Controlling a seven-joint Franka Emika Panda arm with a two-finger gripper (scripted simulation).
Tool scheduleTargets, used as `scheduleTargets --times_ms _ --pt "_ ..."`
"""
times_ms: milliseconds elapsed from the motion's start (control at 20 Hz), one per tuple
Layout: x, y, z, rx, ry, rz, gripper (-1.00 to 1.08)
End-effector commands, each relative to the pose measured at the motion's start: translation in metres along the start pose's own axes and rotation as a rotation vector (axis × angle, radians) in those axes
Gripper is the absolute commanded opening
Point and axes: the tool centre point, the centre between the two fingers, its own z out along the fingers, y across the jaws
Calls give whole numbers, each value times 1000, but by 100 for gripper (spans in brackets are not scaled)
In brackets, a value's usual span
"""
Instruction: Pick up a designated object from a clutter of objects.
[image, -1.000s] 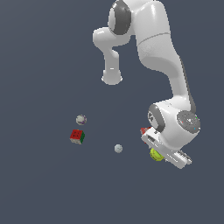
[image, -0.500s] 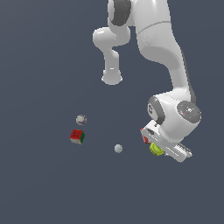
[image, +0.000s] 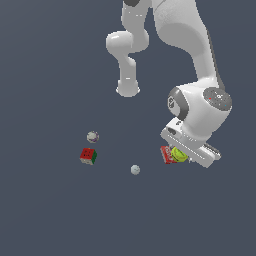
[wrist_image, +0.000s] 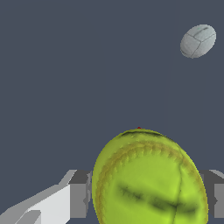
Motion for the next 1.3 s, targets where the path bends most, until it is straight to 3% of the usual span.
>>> scheduleTargets --times_ms 0,1250 --pt "-8 11 -18 2 1 0 -100" --pt "-89 120 -194 3 1 0 -100"
